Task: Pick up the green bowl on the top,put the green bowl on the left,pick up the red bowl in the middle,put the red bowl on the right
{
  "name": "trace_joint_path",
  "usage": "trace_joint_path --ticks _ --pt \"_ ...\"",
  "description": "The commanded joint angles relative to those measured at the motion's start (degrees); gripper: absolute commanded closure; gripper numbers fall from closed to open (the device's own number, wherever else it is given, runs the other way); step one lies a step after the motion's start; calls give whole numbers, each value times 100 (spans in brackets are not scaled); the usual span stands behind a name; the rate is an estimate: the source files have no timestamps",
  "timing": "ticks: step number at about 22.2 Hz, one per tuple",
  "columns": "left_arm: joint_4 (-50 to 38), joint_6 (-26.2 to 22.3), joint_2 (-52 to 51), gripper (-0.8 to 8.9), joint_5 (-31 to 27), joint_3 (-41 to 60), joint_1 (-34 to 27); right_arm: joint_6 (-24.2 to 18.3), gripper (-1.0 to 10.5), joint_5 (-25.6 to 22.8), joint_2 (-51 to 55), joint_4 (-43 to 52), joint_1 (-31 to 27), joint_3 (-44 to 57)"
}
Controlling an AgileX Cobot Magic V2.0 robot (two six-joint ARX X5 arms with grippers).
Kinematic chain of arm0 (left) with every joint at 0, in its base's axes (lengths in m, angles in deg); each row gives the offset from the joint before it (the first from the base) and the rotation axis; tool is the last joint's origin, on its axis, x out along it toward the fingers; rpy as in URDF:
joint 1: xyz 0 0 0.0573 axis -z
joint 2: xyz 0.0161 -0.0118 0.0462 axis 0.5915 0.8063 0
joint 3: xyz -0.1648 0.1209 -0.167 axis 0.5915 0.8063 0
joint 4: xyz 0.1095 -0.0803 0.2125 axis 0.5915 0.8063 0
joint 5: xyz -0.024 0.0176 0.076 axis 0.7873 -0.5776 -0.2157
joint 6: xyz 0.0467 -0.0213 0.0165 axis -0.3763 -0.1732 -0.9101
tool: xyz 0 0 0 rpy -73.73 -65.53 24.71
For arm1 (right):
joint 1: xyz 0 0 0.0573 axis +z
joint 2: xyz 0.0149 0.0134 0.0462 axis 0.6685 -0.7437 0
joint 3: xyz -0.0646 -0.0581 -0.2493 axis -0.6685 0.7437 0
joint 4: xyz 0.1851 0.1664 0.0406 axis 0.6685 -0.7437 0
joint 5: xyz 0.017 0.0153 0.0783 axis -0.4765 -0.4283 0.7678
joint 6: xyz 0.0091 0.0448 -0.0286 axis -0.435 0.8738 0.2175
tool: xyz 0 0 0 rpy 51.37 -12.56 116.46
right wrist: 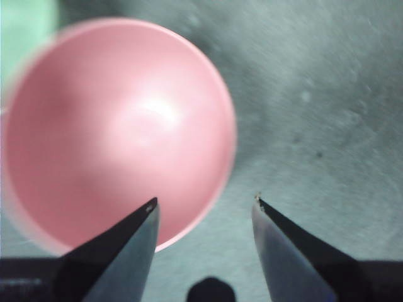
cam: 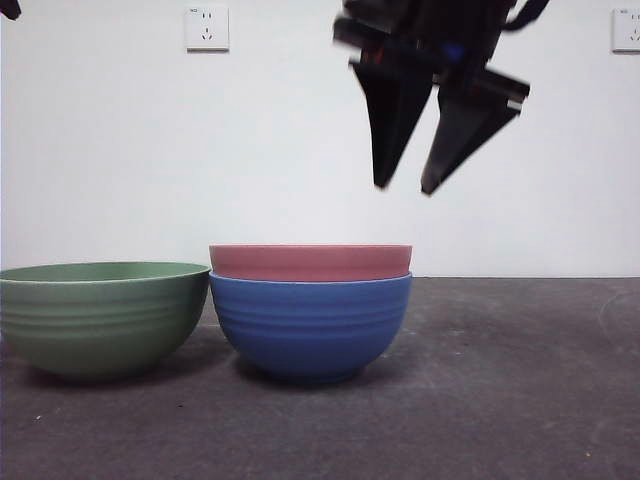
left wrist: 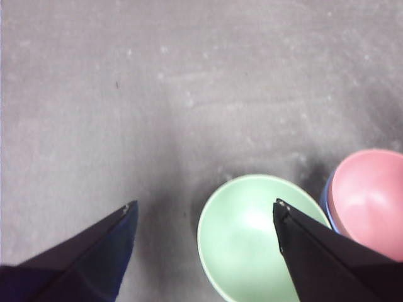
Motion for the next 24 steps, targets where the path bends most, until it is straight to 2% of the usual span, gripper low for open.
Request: trace_joint_path --ticks 1,3,5,12,14,17,19,24 --pt "118 39 0 454 2 17 4 -42 700 -170 -273 20 -42 -17" --pt "179 39 0 454 -2 17 4 -44 717 -166 -424 111 -44 -17" --pt "229 39 0 454 -7 17 4 -46 790 -162 -551 221 -44 -17" --pt "284 37 0 454 -7 17 4 -46 795 -142 -859 323 -44 -17" --pt "295 37 0 454 -7 17 4 -52 875 -144 -922 332 -44 -17" --pt "321 37 0 454 -11 17 4 -48 898 -146 -942 334 -48 -17" --pt "321 37 0 454 -17 17 4 -48 958 -146 -940 334 -44 -17" --pt "319 37 0 454 -17 17 4 -48 959 -146 -938 376 -44 -20"
